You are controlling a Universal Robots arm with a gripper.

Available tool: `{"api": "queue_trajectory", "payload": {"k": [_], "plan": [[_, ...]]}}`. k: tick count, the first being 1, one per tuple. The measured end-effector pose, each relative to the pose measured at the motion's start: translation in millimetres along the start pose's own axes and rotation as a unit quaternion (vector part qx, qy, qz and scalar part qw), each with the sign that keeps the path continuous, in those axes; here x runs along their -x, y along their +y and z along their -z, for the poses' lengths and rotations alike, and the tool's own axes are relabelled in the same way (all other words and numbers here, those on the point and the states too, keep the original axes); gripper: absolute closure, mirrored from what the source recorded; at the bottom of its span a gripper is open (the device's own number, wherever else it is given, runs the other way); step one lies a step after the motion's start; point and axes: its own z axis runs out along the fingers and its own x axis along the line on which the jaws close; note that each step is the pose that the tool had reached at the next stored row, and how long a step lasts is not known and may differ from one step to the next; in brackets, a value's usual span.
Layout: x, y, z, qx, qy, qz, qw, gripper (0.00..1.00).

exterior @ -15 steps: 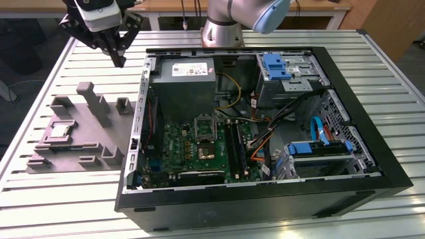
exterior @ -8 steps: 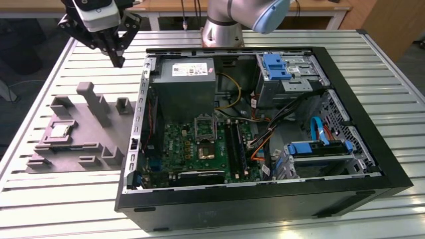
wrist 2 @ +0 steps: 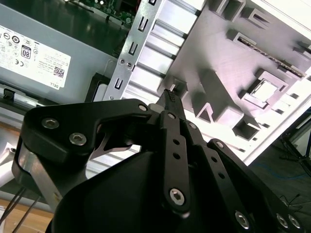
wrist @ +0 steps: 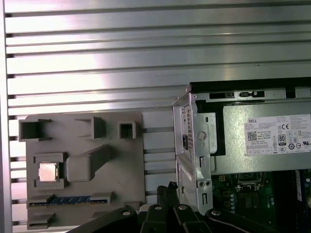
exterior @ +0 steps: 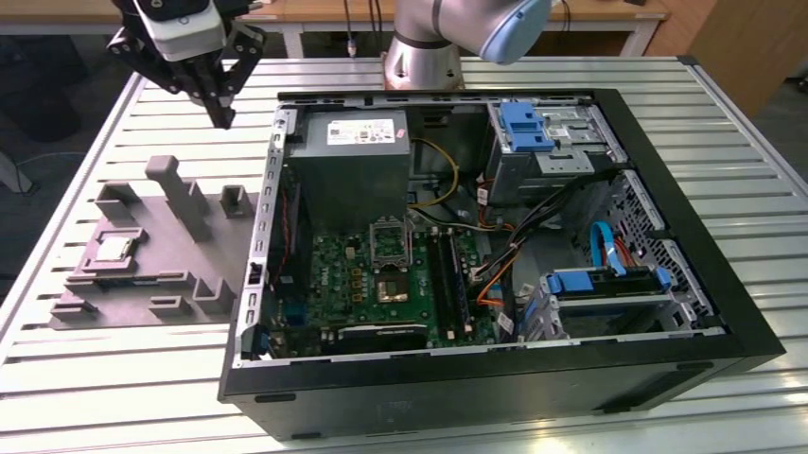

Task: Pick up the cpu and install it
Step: 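Reach for the cpu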

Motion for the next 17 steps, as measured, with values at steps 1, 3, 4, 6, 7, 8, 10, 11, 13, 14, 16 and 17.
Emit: {"api": "queue_trajectory", "payload": {"k": [1, 3, 4, 6, 7, 8, 10, 11, 13, 14, 16, 17], "plan": [[-0.3, 0.0, 0.0, 0.0, 0.0, 0.0, 1.0, 0.89], [-0.9, -0.1, 0.0, 0.0, 0.0, 0.0, 1.0, 0.89], [-1.2, -0.1, -0.1, 0.0, 0.0, 0.0, 1.0, 0.89], [-1.8, -0.1, -0.1, 0.0, 0.0, 0.0, 1.0, 0.89], [-2.1, -0.2, -0.2, 0.0, 0.0, 0.0, 1.0, 0.89], [-2.4, -0.2, -0.2, 0.0, 0.0, 0.0, 1.0, 0.89], [-3.0, -0.2, -0.2, 0.0, 0.0, 0.0, 1.0, 0.89], [-3.3, -0.3, -0.3, 0.0, 0.0, 0.0, 1.0, 0.89], [-3.8, -0.3, -0.3, 0.0, 0.0, 0.0, 1.0, 0.89], [-4.1, -0.3, -0.3, 0.0, 0.0, 0.0, 1.0, 0.89], [-4.6, -0.4, -0.4, 0.0, 0.0, 0.0, 1.0, 0.89], [-4.9, -0.4, -0.4, 0.0, 0.0, 0.0, 1.0, 0.89]]}}
